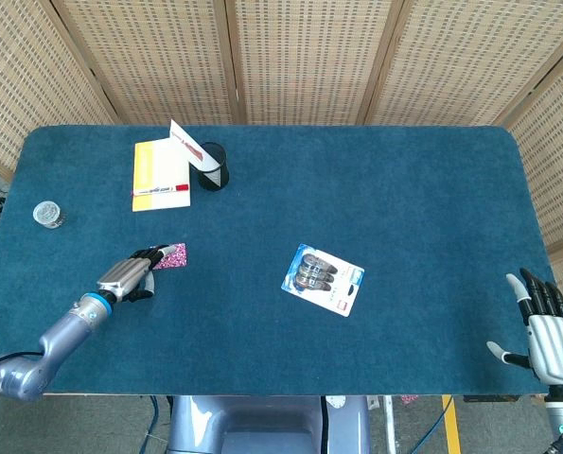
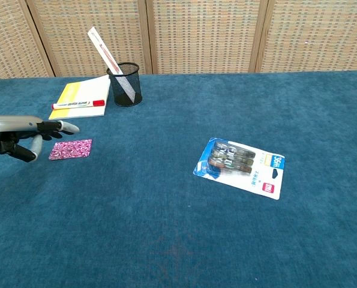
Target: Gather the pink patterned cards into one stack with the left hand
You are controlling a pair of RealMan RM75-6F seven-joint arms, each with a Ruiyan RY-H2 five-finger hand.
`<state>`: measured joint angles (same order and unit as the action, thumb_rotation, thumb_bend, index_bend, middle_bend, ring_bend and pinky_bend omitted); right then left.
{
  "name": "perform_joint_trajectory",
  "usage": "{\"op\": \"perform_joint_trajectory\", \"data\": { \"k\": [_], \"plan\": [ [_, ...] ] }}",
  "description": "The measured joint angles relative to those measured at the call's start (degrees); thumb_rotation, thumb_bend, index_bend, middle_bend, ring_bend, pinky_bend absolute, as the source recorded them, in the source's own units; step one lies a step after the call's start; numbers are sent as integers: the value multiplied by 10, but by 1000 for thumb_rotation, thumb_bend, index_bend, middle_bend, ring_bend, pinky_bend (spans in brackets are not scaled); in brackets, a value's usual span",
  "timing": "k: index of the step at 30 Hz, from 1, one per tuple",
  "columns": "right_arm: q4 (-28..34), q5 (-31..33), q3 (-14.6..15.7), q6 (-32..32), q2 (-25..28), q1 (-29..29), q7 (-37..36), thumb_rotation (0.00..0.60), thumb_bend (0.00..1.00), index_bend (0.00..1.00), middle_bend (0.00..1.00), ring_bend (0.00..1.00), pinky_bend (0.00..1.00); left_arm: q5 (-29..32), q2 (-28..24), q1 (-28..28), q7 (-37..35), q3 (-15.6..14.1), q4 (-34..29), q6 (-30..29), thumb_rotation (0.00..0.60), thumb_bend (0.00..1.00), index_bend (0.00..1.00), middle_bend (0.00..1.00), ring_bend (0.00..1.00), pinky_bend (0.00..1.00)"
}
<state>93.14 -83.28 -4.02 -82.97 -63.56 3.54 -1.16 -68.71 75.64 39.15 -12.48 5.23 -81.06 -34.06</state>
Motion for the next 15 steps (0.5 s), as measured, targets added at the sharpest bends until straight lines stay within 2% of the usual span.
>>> {"op": "perform_joint_trajectory", "data": {
  "k": [8, 15],
  "plan": [
    [0, 0, 1, 3, 2, 1, -3, 600, 131, 15, 0, 0, 0, 43, 17, 17, 42, -4, 6, 13, 600, 1000, 0, 0, 0, 0],
    [2, 1, 1, 2, 2, 1, 0, 600, 131, 15, 0, 0, 0, 64, 20, 29, 67, -13, -15, 27, 600, 1000, 0, 0, 0, 0]
  ]
}}
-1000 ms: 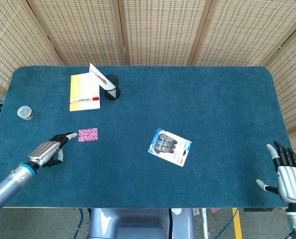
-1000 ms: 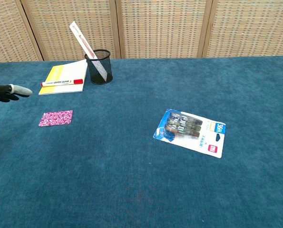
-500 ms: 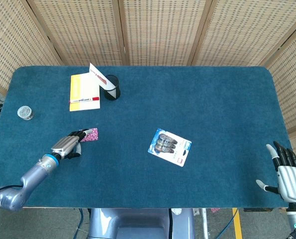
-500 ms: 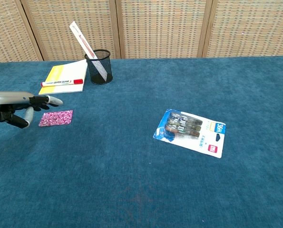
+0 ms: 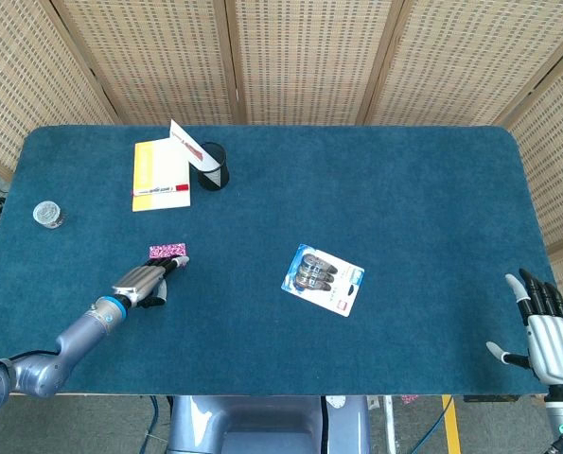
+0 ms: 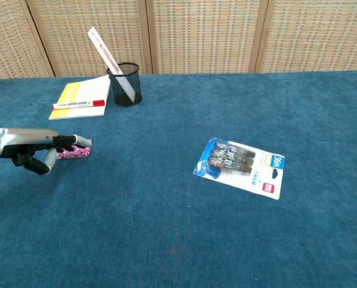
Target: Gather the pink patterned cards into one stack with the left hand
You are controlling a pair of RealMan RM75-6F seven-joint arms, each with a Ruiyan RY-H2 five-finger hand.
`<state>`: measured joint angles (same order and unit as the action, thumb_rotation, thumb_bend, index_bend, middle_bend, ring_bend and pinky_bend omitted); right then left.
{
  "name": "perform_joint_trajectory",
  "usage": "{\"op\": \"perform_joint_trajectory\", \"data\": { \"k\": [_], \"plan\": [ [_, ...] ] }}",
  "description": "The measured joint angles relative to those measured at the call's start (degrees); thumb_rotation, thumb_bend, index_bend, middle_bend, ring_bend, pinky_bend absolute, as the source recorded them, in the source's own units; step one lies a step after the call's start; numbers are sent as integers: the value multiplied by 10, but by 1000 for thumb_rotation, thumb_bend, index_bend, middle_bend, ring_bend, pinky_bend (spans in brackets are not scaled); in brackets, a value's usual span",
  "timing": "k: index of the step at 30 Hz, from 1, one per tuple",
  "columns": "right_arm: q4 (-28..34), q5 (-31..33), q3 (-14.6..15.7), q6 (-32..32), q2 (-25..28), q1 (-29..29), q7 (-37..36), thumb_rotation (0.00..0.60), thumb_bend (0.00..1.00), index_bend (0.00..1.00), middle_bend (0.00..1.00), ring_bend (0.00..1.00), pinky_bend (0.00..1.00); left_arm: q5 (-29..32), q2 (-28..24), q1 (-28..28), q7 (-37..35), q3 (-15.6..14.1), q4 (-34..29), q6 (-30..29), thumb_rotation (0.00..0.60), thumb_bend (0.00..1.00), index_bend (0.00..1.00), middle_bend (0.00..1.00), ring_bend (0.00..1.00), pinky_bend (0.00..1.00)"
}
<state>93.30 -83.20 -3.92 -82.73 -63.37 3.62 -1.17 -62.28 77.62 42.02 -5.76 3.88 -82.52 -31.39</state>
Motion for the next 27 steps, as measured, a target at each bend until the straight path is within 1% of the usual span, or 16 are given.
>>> {"op": "perform_joint_trajectory", "data": {
  "k": [8, 13, 27],
  "plan": [
    [0, 1, 0, 1, 0, 0, -1, 600, 131, 15, 0, 0, 0, 17, 8, 6, 11, -8, -3, 7, 600, 1000, 0, 0, 0, 0],
    [0, 1, 0, 1, 1, 0, -2, 600, 131, 15, 0, 0, 0, 14, 7, 7, 9, -11, -16, 9, 600, 1000, 0, 0, 0, 0],
    [1, 1, 0, 2, 1, 1, -3, 600, 131, 15, 0, 0, 0, -32, -22, 5, 11, -31, -100, 17, 600, 1000, 0, 0, 0, 0]
  ]
}}
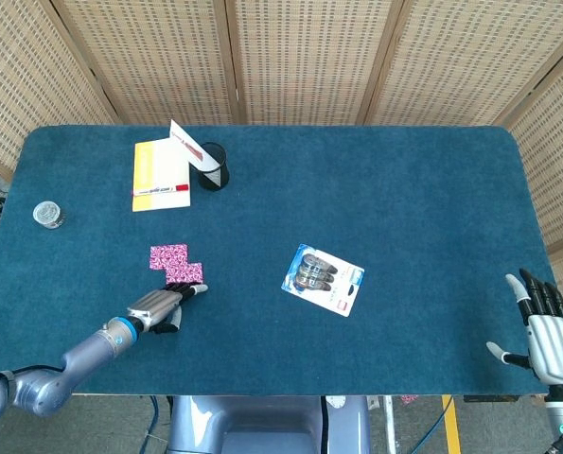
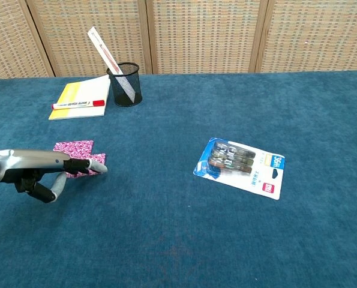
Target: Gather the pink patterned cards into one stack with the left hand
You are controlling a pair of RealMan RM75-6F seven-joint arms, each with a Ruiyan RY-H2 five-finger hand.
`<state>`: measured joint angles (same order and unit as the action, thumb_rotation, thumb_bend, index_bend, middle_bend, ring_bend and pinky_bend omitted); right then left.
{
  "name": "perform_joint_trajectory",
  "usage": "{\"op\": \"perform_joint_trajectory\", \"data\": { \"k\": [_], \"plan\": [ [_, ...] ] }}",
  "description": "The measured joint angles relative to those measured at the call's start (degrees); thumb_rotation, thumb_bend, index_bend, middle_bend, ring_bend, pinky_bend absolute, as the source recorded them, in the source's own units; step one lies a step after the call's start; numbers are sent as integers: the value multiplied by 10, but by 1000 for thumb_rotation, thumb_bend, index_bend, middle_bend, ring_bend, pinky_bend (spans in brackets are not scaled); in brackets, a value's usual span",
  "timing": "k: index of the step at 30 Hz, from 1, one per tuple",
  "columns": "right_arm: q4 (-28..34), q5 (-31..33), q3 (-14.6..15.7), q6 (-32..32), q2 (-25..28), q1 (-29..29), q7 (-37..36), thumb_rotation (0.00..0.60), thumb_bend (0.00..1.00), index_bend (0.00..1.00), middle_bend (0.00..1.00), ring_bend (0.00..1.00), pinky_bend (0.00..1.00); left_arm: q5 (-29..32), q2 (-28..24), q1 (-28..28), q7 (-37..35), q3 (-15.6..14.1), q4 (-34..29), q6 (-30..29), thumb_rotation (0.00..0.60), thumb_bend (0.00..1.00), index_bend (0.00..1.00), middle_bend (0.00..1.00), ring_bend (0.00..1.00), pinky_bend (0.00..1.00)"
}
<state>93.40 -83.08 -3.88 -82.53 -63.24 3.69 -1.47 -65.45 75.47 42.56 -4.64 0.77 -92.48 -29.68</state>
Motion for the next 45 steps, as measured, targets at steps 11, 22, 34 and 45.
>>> {"op": "perform_joint_trajectory", "data": {
  "k": [11, 22, 34, 45],
  "plan": [
    [1, 0, 1, 1, 1, 0, -1, 600, 131, 15, 0, 0, 0, -51, -33, -3, 20, -21, -87, -21, 600, 1000, 0, 0, 0, 0],
    [2, 1, 1, 3, 2, 1, -2, 600, 131, 15, 0, 0, 0, -40, -37, -19, -26, 9, -31, -75, 600, 1000, 0, 0, 0, 0],
    [3, 2, 1, 4, 2, 1, 3, 600, 131, 15, 0, 0, 0, -41, -10, -23, -129, 29, 71, -34, 600, 1000, 0, 0, 0, 0],
    [3, 2, 2, 6, 3, 2, 1, 600, 131, 15, 0, 0, 0, -15, 19, -9, -132, 35, 112, -5, 600, 1000, 0, 0, 0, 0]
  ]
}}
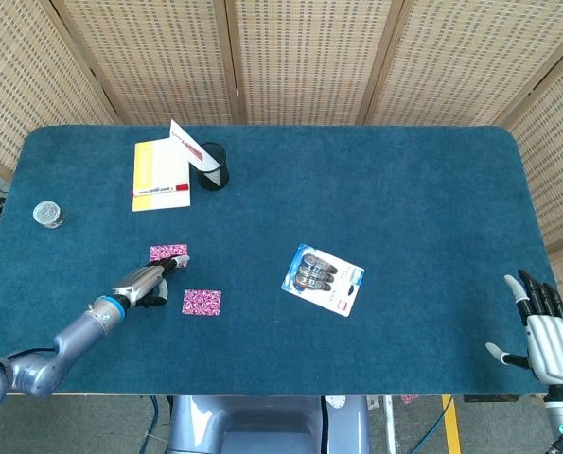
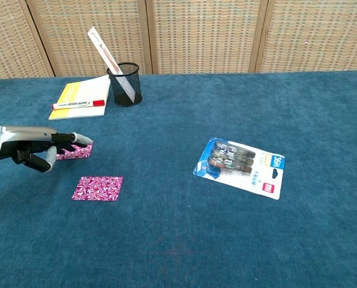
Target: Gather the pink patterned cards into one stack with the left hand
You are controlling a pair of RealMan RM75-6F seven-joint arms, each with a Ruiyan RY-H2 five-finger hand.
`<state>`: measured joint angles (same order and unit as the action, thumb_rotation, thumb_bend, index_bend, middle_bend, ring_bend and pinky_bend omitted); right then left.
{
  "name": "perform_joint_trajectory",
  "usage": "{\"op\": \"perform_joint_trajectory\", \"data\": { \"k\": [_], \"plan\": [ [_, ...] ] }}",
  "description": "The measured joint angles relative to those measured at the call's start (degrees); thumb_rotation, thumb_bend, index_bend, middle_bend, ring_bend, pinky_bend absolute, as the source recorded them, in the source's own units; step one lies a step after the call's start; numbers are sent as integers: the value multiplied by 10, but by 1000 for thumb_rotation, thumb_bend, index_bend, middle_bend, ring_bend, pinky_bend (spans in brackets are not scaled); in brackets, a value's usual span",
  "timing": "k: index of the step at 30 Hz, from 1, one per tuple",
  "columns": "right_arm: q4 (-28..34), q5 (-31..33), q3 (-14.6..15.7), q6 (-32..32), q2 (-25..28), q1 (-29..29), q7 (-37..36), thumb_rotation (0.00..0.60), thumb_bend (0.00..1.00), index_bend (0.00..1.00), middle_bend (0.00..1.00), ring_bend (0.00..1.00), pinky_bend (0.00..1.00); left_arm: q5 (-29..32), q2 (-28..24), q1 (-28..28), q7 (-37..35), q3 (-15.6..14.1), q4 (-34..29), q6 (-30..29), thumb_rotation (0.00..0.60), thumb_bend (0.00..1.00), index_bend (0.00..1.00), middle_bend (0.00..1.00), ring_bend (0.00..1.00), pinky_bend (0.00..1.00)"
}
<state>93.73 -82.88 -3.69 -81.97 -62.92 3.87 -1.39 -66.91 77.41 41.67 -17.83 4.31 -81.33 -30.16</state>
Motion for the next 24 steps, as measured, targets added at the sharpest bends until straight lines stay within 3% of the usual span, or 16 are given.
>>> {"op": "perform_joint_trajectory", "data": {
  "k": [24],
  "plan": [
    [2, 1, 0, 0, 0, 0, -1, 600, 131, 15, 0, 0, 0, 51, -3, -13, 2, -8, 98, 32, 600, 1000, 0, 0, 0, 0]
  ]
}}
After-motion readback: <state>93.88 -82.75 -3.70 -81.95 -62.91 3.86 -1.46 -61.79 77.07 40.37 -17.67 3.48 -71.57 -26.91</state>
